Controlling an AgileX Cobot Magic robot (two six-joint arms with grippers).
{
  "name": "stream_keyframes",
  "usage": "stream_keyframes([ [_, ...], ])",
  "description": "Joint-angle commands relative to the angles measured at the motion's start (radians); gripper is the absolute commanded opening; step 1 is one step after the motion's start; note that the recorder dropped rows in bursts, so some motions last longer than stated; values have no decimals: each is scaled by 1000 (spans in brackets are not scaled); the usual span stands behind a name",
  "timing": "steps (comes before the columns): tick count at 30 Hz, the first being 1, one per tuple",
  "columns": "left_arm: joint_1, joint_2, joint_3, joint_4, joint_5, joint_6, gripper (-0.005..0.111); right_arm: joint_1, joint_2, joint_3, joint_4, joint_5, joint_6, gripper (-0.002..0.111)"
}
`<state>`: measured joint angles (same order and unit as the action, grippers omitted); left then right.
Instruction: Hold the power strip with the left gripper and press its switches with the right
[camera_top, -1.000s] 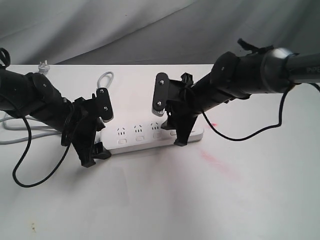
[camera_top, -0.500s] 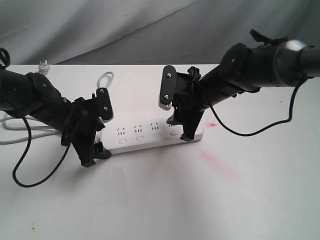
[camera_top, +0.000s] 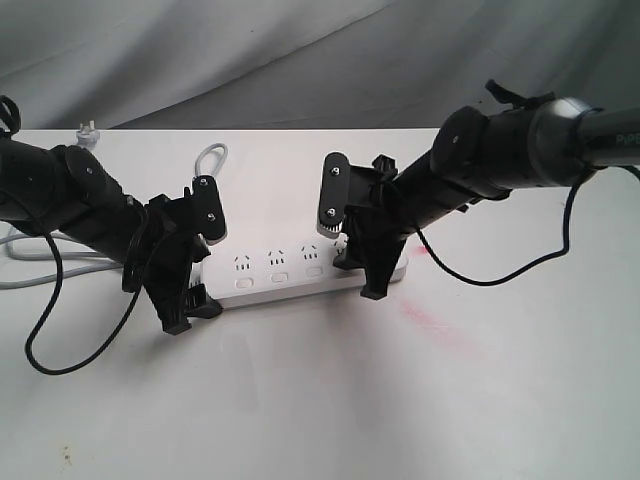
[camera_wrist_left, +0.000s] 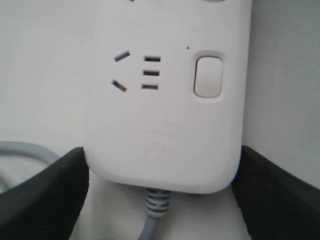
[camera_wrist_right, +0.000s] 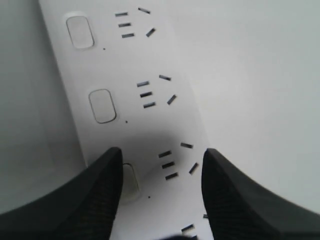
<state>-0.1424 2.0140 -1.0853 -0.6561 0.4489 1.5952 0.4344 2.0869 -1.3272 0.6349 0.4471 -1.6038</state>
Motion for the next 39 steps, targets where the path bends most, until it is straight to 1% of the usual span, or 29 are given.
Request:
stream_keyframes([
  [1,2,1,-2,11,-16,3,65,-7,14,5,-1,9,-4,47],
  [13,2,1,-2,11,-16,5,65,-35,33,5,-3,9,-4,47],
  [25,2,1,-2,11,-16,5,65,-39,35,5,-3,9,-4,47],
  [39,2,1,-2,11,-16,5,65,-2,84,5,4,37,-4,47],
])
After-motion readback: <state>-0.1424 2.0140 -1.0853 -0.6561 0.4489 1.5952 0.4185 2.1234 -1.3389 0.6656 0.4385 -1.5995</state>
